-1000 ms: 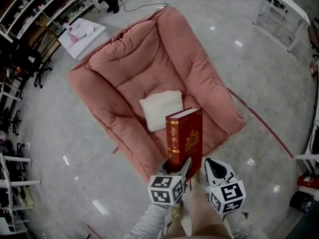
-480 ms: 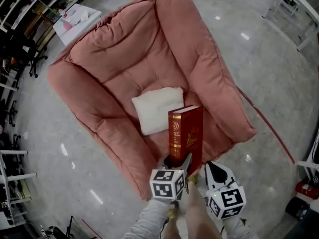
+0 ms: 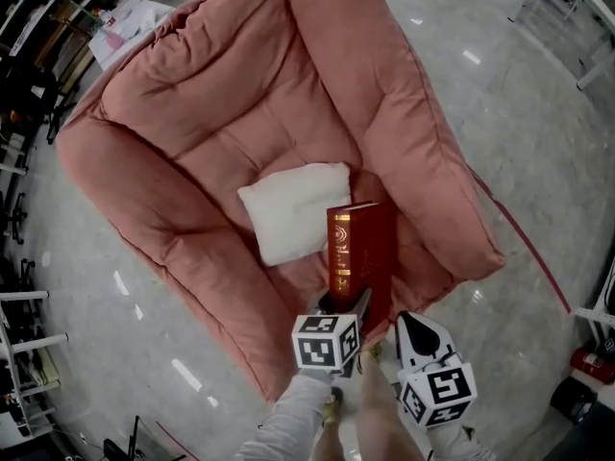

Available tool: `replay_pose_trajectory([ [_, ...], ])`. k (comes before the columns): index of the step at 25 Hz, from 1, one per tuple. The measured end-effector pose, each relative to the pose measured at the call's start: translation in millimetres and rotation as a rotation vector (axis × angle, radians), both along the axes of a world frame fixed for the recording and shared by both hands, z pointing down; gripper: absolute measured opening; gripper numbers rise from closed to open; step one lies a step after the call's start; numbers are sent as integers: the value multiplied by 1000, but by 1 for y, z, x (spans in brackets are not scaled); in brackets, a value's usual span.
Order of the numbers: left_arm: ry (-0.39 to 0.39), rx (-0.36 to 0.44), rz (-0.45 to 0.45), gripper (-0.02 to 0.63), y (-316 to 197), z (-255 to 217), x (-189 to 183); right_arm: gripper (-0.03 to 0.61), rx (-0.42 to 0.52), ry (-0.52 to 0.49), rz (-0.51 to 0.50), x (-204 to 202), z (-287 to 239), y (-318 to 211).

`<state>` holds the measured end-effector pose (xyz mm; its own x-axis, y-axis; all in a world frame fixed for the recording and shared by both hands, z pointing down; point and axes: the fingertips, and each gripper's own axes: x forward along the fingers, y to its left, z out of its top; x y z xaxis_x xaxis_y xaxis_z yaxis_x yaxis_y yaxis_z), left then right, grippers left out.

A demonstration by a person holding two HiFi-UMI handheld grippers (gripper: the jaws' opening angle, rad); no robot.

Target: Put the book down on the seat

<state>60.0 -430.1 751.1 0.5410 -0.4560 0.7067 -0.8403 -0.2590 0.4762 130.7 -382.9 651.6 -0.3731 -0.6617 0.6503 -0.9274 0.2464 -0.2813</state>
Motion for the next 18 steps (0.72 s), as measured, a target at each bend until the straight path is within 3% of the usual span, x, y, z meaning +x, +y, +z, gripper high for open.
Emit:
replay_pose_trajectory([
  [7,-4,-69,-15,253,-7,20,-2,5,-15,-14,0,-5,8,4],
  [13,-11,-68,-21,258,-8,19,-8,5,-14,-27,-5,-12,3,8],
  [18,11,-67,-58,313,-7,10,-16,5,-2,-32,-7,-16,-4,10],
])
